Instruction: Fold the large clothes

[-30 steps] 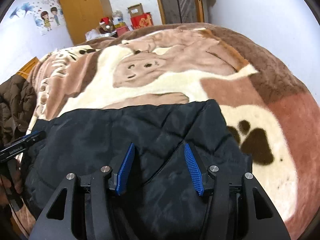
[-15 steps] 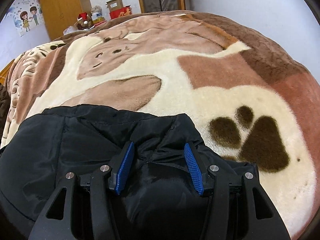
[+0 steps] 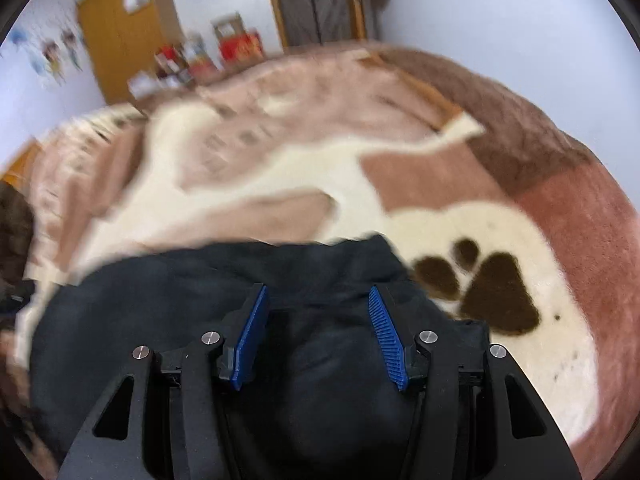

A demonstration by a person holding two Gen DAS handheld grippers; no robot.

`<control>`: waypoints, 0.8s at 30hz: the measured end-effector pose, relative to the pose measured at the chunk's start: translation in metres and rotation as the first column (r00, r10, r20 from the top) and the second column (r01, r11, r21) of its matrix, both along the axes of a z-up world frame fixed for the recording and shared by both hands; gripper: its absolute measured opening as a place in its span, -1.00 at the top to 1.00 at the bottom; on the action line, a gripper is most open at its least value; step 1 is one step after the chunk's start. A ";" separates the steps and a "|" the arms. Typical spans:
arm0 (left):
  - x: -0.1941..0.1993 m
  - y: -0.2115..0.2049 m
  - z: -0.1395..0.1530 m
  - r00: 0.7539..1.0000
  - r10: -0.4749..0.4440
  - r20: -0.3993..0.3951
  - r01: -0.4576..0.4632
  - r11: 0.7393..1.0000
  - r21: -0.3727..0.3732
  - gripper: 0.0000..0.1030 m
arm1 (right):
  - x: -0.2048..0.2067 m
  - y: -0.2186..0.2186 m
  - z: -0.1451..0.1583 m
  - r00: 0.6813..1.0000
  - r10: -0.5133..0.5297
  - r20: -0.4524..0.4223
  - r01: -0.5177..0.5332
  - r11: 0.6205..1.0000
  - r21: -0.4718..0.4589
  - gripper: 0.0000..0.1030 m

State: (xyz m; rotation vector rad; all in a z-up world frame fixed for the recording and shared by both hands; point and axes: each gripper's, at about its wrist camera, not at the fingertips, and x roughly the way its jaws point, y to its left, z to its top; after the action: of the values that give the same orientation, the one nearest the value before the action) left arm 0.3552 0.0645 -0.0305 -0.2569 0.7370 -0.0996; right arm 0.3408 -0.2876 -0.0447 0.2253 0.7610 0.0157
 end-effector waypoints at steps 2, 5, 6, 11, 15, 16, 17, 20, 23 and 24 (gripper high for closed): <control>-0.011 -0.020 0.008 0.999 -0.049 0.010 0.049 0.999 -0.022 -0.24 | -0.016 0.019 0.010 0.998 0.060 0.032 -0.060 0.998 0.007 -0.01; -0.019 -0.066 0.002 0.985 -0.171 -0.023 0.171 0.985 -0.019 -0.15 | -0.020 0.045 0.002 0.989 0.145 0.015 -0.145 0.989 0.008 -0.01; -0.018 -0.080 -0.002 0.980 -0.195 -0.029 0.195 0.981 0.011 0.01 | -0.015 0.051 -0.008 0.986 0.166 -0.012 -0.166 0.986 0.002 -0.01; 0.022 -0.101 -0.052 0.978 -0.155 -0.138 0.160 0.987 0.028 0.22 | 0.020 0.043 -0.051 0.986 0.137 -0.094 -0.140 0.990 -0.023 -0.01; 0.034 -0.112 -0.070 0.977 -0.146 -0.154 0.158 0.985 0.073 0.23 | 0.031 0.041 -0.072 0.985 0.132 -0.110 -0.136 0.990 -0.028 -0.01; 0.033 -0.114 -0.075 0.978 -0.141 -0.153 0.156 0.984 0.088 0.23 | 0.032 0.042 -0.075 0.986 0.128 -0.107 -0.133 0.991 -0.033 -0.01; 0.034 -0.116 -0.078 0.979 -0.139 -0.150 0.154 0.984 0.095 0.23 | 0.032 0.042 -0.077 0.986 0.128 -0.104 -0.132 0.991 -0.034 -0.01; 0.039 -0.116 -0.084 0.978 -0.130 -0.161 0.148 0.983 0.105 0.23 | 0.035 0.041 -0.079 0.985 0.128 -0.117 -0.134 0.990 -0.046 -0.01; 0.039 -0.118 -0.080 0.975 -0.137 -0.175 0.161 0.978 0.132 0.23 | 0.033 0.041 -0.062 0.982 0.133 -0.133 -0.143 0.988 -0.062 -0.01; 0.040 -0.116 -0.075 0.972 -0.146 -0.183 0.170 0.978 0.123 0.23 | 0.028 0.038 -0.053 0.985 0.130 -0.115 -0.137 0.989 -0.057 -0.01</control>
State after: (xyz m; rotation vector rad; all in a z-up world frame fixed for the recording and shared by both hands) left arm 0.3948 -0.0512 -0.1058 -0.0748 0.9337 -0.1789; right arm 0.3689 -0.2492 -0.0974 0.1133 0.8855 0.1061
